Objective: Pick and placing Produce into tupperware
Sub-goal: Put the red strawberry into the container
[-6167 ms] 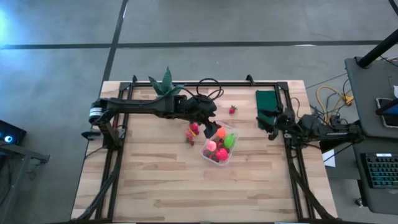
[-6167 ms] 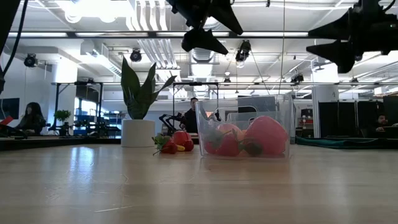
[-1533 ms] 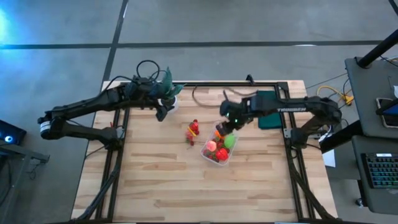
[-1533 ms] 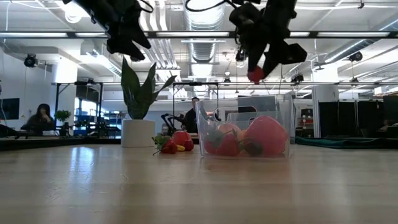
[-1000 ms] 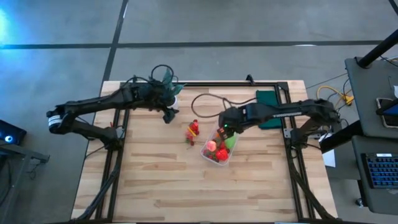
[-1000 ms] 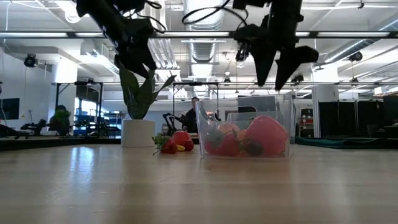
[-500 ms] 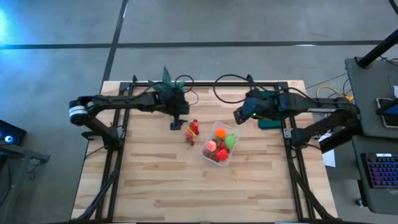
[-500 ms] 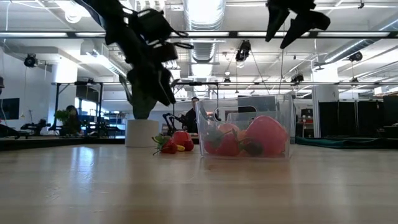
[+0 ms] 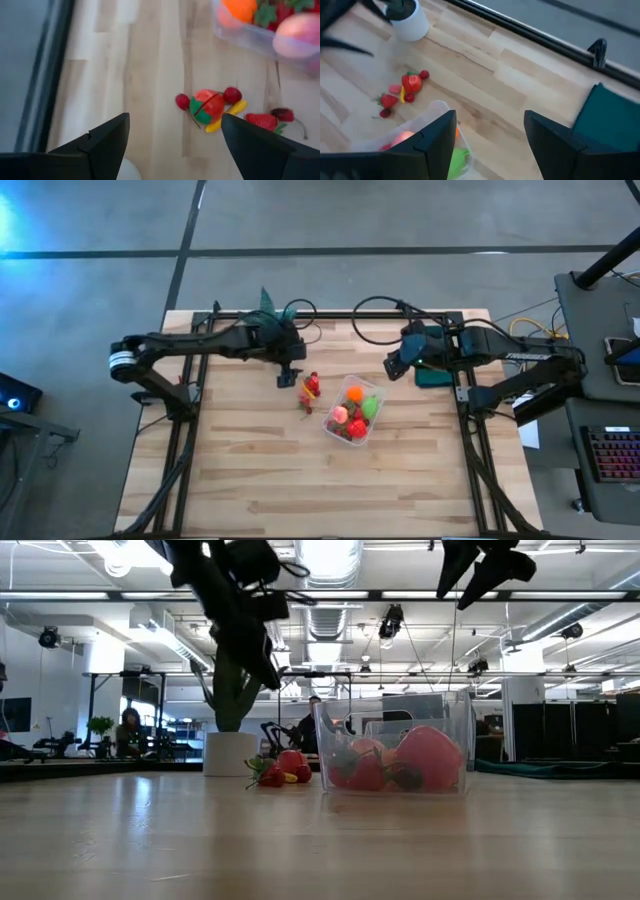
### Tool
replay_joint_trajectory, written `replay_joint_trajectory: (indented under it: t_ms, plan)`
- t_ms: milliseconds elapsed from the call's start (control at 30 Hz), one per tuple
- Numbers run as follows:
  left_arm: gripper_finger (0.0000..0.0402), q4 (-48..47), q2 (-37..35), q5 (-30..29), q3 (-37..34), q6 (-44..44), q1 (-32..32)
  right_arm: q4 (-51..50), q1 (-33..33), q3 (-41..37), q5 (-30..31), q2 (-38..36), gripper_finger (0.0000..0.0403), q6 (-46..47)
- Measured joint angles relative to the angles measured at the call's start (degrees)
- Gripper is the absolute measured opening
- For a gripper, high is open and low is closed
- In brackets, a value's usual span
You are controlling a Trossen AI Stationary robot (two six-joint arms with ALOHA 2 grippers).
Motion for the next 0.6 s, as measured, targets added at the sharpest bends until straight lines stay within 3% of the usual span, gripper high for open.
replay_joint_trajectory:
  t_ms: [167, 267, 433, 600]
  plan:
    - [0.0299, -5.26, -4.20, -6.10, 3.55, -1.57, -2.09, -0.24, -0.01, -0.04, 0.00, 0.02, 0.0226, -8.87]
    - [0.0299, -10.22, -6.09, -10.60, 7.16, 3.07, -4.07, -3.07, -0.15, -0.04, 0.19, 0.02, 0.0226, -14.13]
    - [0.0299, -12.14, -7.01, -13.18, 13.83, 15.23, -7.05, -7.36, -0.51, -0.07, 1.51, -0.24, 0.0226, -9.74]
    - [0.0299, -11.65, -2.04, -13.30, 18.11, 18.86, -6.86, -8.47, -0.19, -0.11, 1.44, -2.45, 0.0226, -7.37]
